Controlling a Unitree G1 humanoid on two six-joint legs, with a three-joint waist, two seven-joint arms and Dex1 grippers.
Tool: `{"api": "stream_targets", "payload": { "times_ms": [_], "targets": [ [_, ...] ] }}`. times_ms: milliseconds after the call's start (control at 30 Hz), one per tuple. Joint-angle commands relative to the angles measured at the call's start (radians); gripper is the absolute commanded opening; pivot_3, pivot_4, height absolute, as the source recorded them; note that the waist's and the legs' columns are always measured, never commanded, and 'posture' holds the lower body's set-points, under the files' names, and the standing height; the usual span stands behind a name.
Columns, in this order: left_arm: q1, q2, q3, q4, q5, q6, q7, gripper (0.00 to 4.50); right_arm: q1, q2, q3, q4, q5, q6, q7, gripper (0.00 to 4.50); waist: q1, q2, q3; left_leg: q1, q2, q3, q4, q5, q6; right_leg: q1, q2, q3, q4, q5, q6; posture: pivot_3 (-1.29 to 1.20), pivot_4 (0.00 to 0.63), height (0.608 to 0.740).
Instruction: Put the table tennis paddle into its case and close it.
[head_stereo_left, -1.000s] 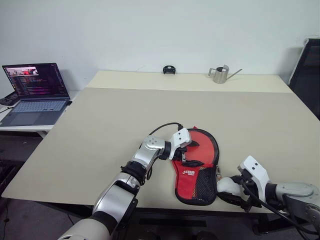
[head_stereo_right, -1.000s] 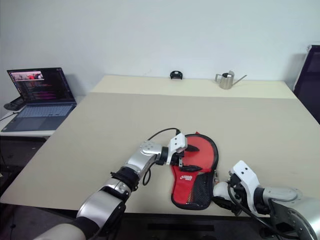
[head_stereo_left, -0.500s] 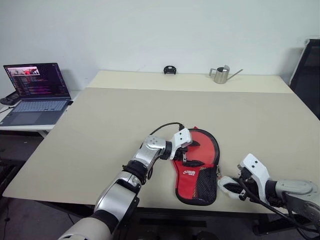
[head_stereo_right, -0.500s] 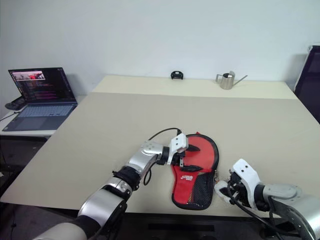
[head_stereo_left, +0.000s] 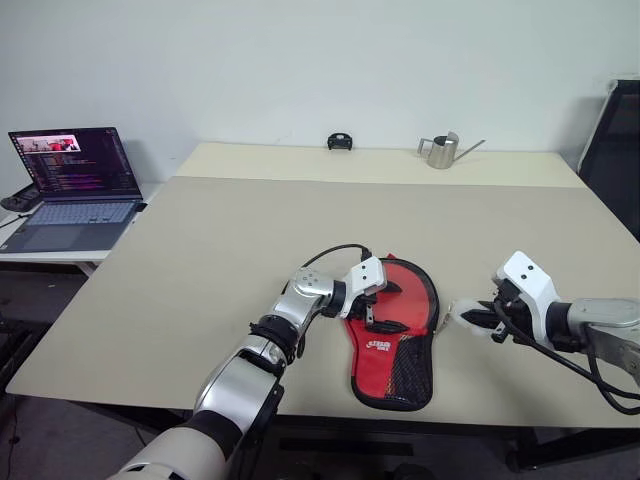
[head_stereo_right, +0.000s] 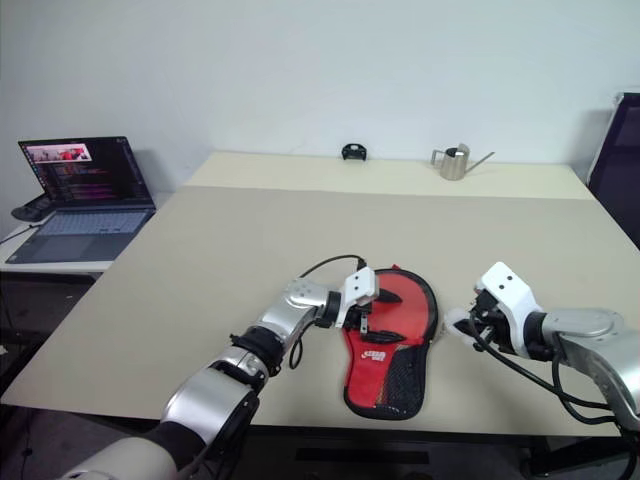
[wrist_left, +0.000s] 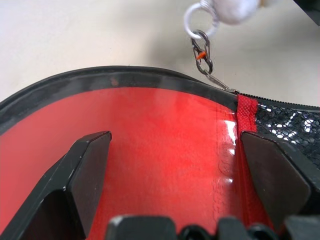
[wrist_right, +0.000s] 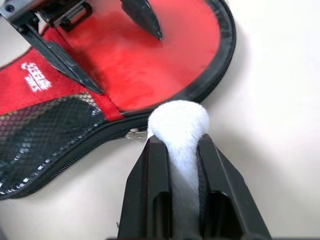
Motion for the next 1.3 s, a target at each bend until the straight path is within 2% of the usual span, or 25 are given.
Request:
{"api": "stream_targets", "payload": {
  "times_ms": [33, 233, 333, 467, 933, 1300],
  "targets": [
    [0.037, -0.012, -0.028, 0.025, 0.043, 0.012, -0.020, 4.50, 0.031, -0.094, -0.028, 0.022, -0.028, -0.067, 0.093, 0.19, 0.003, 0.000, 0.000, 0.000, 0.000, 0.000, 0.000, 0.000, 0.000, 0.000, 0.000, 0.000, 0.000, 0.000, 0.000, 0.00, 0.150, 0.740],
    [0.057, -0.015, -0.034, 0.002, 0.046, 0.018, -0.028, 4.50, 0.199, -0.216, -0.094, -0.093, 0.044, -0.098, 0.291, 0.19, 0.004, 0.000, 0.000, 0.000, 0.001, 0.000, -0.001, 0.000, 0.000, 0.001, 0.000, 0.000, -0.002, 0.000, 0.000, 0.00, 0.150, 0.740],
    [0.059, -0.014, -0.036, 0.002, 0.050, 0.020, -0.026, 4.50, 0.278, -0.245, -0.108, -0.145, 0.044, -0.126, 0.339, 0.19, 0.005, -0.001, -0.001, 0.001, 0.001, 0.000, -0.001, 0.000, 0.000, 0.002, 0.000, 0.000, -0.002, 0.000, 0.000, 0.00, 0.150, 0.740],
    [0.062, -0.017, -0.041, 0.002, 0.055, 0.022, -0.023, 4.50, 0.296, -0.235, -0.080, -0.205, 0.034, -0.151, 0.335, 0.19, 0.005, -0.001, 0.000, 0.007, 0.001, 0.000, -0.001, 0.000, 0.000, 0.008, -0.003, 0.000, -0.004, -0.001, 0.001, 0.00, 0.150, 0.740],
    [0.067, -0.022, -0.048, 0.002, 0.067, 0.033, -0.023, 4.50, 0.353, -0.249, 0.098, -0.366, -0.076, -0.267, 0.338, 0.19, 0.016, -0.001, -0.001, 0.006, 0.000, -0.001, -0.002, -0.001, 0.001, 0.008, -0.004, -0.001, -0.007, -0.001, 0.002, 0.00, 0.150, 0.740],
    [0.061, -0.039, -0.052, 0.006, 0.079, 0.040, -0.028, 4.50, 0.414, -0.269, 0.113, -0.558, -0.026, -0.236, 0.341, 0.19, 0.021, -0.003, -0.002, 0.006, 0.000, -0.002, -0.002, -0.001, 0.001, 0.009, -0.004, -0.002, -0.008, -0.001, 0.002, 0.00, 0.150, 0.740]
  ]
}}
